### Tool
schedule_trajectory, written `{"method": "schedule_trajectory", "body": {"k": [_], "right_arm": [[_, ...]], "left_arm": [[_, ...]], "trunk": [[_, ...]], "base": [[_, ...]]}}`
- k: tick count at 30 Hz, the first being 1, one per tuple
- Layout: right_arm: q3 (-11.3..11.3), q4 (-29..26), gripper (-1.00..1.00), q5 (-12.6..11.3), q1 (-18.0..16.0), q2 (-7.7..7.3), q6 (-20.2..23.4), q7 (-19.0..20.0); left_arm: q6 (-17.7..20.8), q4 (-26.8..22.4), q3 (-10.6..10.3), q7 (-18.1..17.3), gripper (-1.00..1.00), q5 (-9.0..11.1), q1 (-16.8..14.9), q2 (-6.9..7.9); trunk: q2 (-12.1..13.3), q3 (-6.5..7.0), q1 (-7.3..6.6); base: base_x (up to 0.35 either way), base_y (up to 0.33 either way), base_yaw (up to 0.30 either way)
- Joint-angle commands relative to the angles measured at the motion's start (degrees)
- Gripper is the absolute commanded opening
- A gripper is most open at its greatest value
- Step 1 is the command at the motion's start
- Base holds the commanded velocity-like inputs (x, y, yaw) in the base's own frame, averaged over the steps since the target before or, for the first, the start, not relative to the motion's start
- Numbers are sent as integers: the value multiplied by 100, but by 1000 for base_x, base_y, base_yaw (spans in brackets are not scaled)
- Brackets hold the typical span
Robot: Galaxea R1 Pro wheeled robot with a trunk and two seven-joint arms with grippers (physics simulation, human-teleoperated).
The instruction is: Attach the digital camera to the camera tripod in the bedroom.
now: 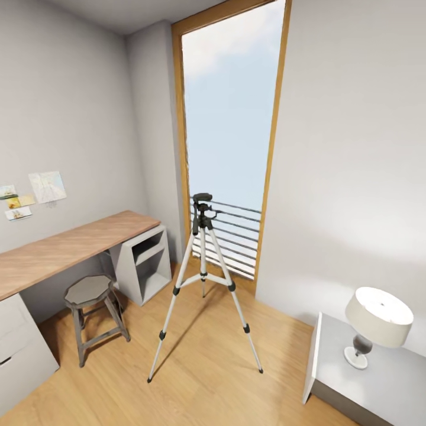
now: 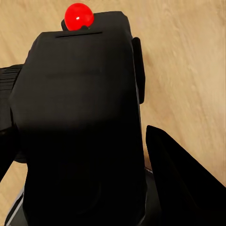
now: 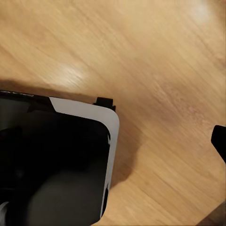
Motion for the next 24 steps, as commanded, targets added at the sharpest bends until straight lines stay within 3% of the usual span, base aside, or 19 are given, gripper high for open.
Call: {"method": "schedule_trajectory", "body": {"k": [1, 24], "right_arm": [[-49, 17, 100, 50, -6, -3, -23, 11], [-49, 17, 100, 49, -6, -3, -29, 11]], "left_arm": [[6, -2, -50, 4, -100, 37, -1, 1], [6, -2, -50, 4, -100, 37, -1, 1]], "trunk": [[-4, -2, 3], [-4, -2, 3]], "base": [[89, 0, 0], [93, 0, 0]]}}
